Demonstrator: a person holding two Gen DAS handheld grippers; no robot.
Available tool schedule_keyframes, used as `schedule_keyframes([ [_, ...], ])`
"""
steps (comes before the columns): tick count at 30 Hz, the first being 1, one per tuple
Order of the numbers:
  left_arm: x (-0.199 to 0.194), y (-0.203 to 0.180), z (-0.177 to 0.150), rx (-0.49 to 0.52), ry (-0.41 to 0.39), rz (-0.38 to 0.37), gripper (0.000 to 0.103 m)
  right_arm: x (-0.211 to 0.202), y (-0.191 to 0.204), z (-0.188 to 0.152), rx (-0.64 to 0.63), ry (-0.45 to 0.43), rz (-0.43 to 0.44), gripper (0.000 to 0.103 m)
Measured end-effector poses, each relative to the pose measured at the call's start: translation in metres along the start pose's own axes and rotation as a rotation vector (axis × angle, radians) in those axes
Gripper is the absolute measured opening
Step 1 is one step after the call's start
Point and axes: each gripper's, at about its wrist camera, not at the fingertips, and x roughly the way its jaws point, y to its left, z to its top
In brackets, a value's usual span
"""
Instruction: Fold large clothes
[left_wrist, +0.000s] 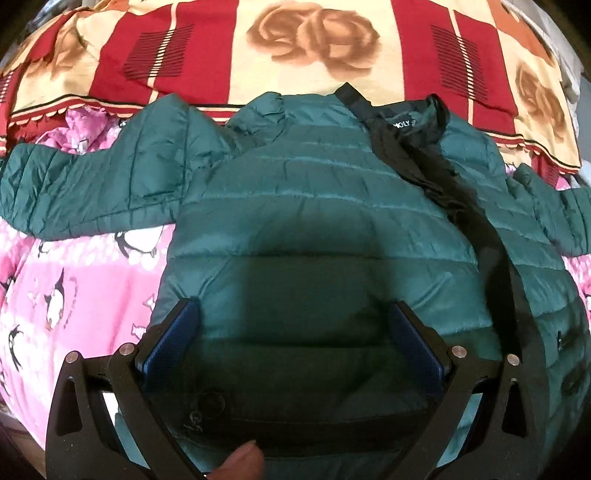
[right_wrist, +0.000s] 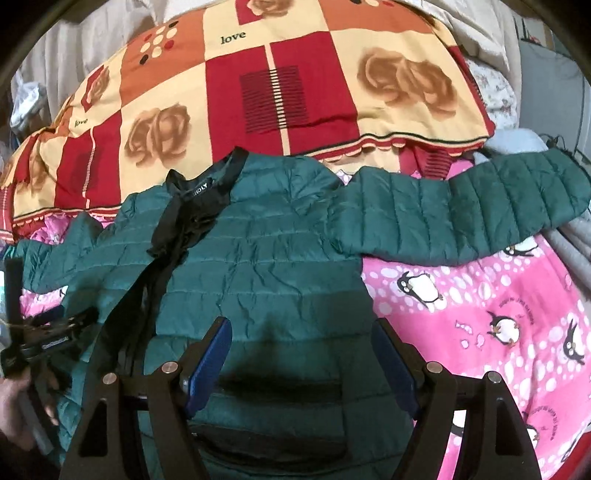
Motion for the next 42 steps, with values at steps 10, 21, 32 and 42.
schedule_keyframes([
  [10, -0.003, -0.001, -0.009, 0.022, -0.025, 0.030, 0.103, 0.004, -0.005, -0.001, 0.007, 0.006, -0.024, 0.075],
  [21, -0.068, 0.137, 0.055, -0.169, -0.203, 0.080, 0.103, 0.002, -0.001, -0.006, -0.008, 0.011, -0.025, 0.075],
  [32, -0.056, 0.360, 0.049, -0.508, -0.213, 0.025, 0.102, 0.008, 0.011, -0.007, -0.025, 0.037, 0.022, 0.075],
  [42, -0.016, 0.425, 0.049, -0.549, -0.253, -0.030, 0.102, 0.022, 0.028, -0.007, -0.073, 0.066, 0.037, 0.075],
])
